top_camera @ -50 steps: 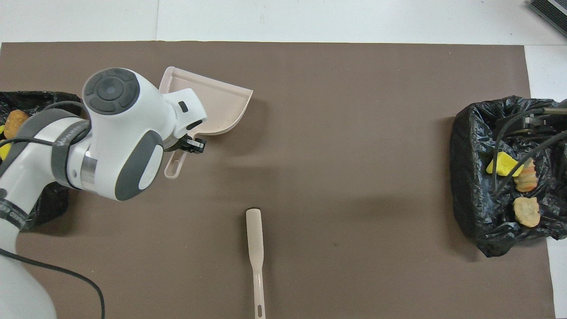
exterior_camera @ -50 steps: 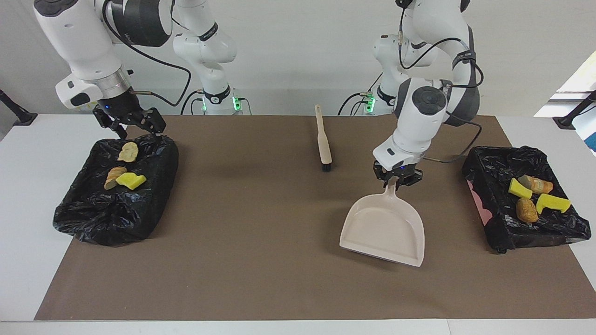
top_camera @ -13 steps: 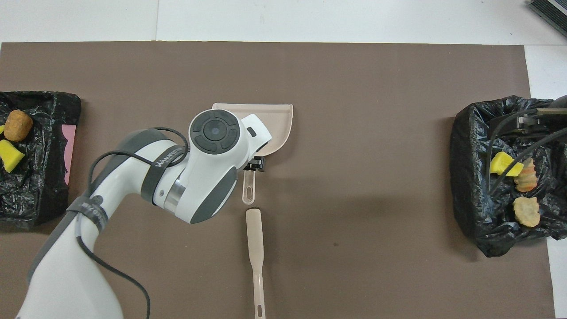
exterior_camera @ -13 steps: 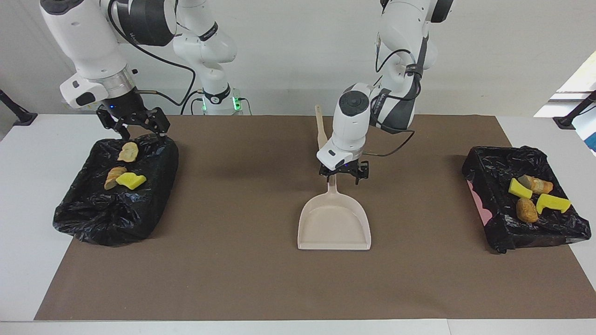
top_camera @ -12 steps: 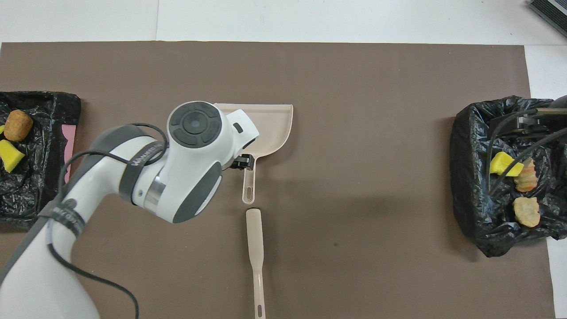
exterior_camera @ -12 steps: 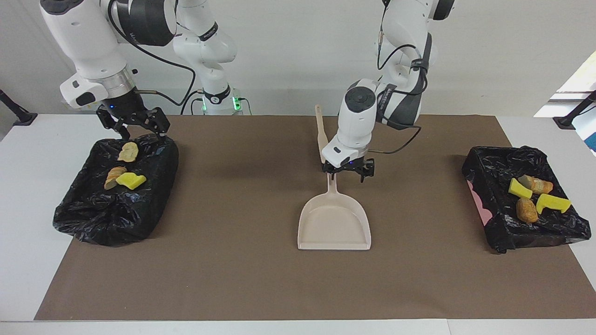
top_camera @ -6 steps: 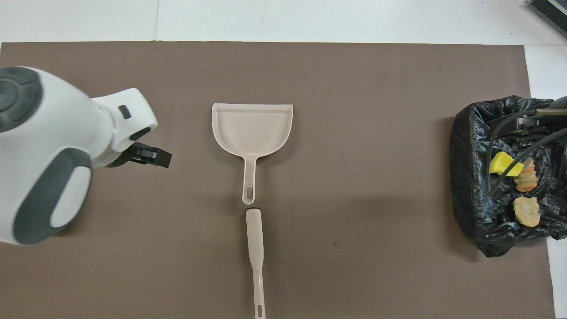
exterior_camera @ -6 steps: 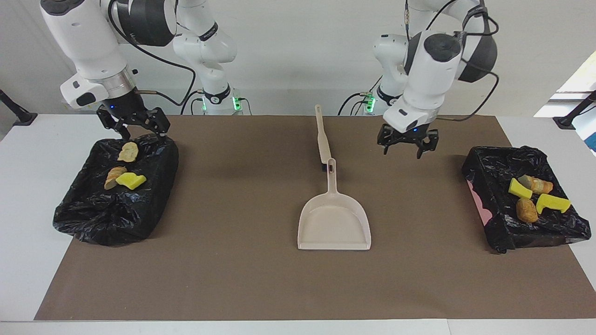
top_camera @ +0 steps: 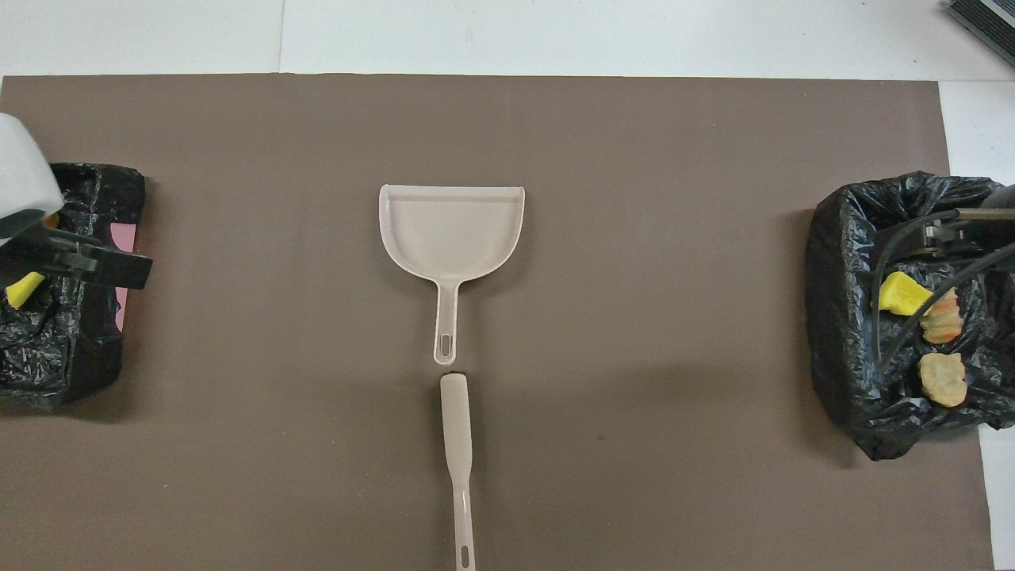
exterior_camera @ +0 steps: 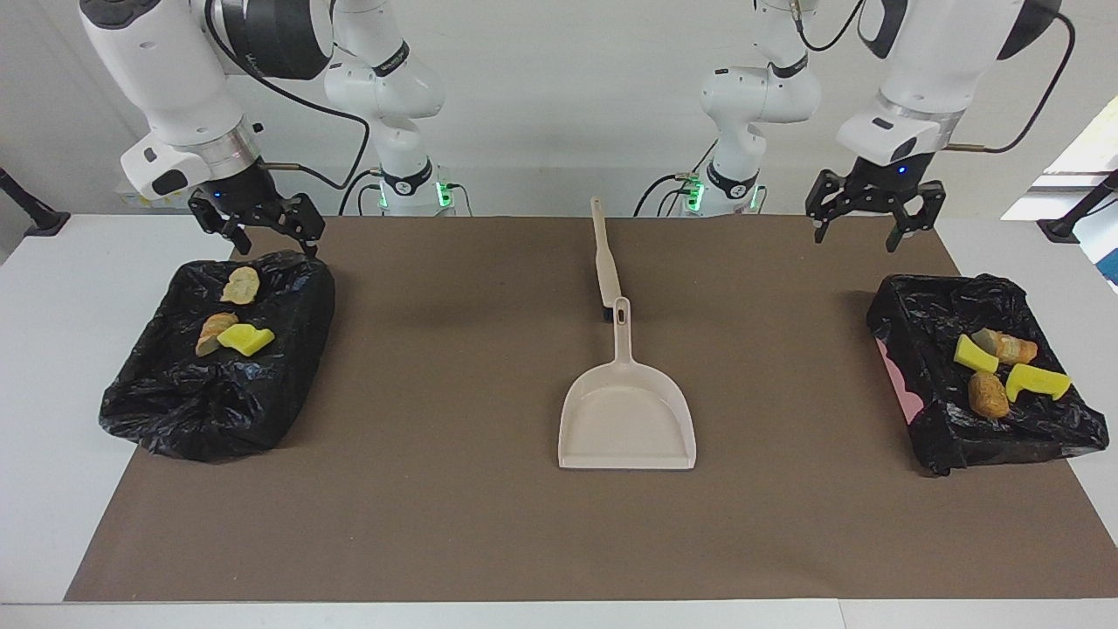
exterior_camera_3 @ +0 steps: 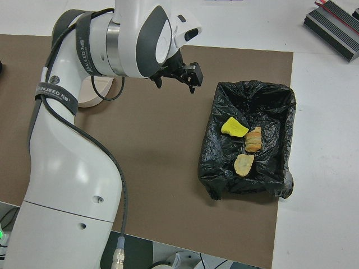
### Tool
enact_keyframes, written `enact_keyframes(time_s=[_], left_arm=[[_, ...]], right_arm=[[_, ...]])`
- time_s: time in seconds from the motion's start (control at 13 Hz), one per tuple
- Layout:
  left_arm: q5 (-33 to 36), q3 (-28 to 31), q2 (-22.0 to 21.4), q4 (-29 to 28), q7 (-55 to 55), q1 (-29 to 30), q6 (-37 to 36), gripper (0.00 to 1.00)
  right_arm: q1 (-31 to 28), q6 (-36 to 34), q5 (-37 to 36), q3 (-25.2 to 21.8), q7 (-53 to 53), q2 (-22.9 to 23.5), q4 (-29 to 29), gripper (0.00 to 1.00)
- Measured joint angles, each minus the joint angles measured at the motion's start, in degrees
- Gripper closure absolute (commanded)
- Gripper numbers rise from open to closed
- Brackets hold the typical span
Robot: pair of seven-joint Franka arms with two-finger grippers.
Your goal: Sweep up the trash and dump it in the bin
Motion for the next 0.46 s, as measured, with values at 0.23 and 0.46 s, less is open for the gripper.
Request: enact_keyframes(time_s=[0.23, 0.46], left_arm=[[-1.01, 0.02, 1.58, 6.36, 1.55, 1.40, -5.87, 0.00], [-2.00, -0.04, 4.11, 10.31, 1.58, 1.91, -8.40, 0.00]], right_arm=[[-0.03, -0.99, -0.11, -0.01, 0.00, -0.10, 0.00, 0.00], [-0.05, -1.18, -0.11, -0.01, 0.01, -0.10, 0.00, 0.00]])
